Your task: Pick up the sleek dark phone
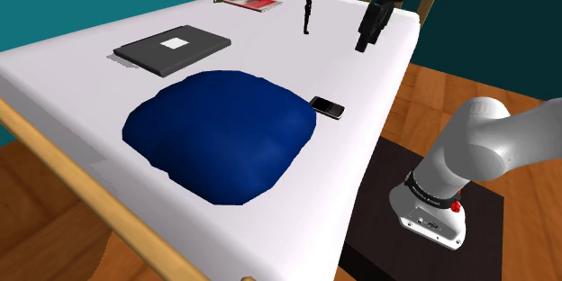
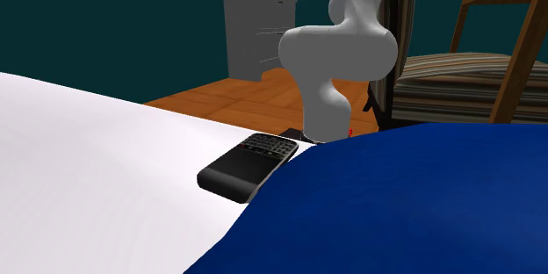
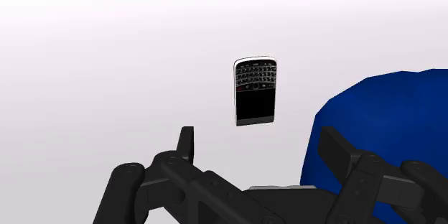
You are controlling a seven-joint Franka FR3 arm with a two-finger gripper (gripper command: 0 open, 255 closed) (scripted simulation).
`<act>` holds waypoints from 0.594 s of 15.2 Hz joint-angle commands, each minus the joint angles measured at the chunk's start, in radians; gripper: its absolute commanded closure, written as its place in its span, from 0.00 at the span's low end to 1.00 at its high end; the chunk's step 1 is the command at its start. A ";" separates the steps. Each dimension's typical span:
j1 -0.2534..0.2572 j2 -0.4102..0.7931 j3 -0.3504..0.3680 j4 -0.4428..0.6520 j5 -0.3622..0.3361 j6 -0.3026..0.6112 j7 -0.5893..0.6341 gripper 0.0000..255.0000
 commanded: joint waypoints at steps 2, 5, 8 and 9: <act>0.008 0.014 0.007 -0.020 0.001 0.027 -0.008 0.00; 0.031 0.061 0.026 -0.076 0.003 0.108 -0.032 0.00; 0.054 0.119 0.047 -0.124 0.004 0.191 -0.055 0.00; 0.061 0.141 0.053 -0.138 0.005 0.219 -0.062 0.00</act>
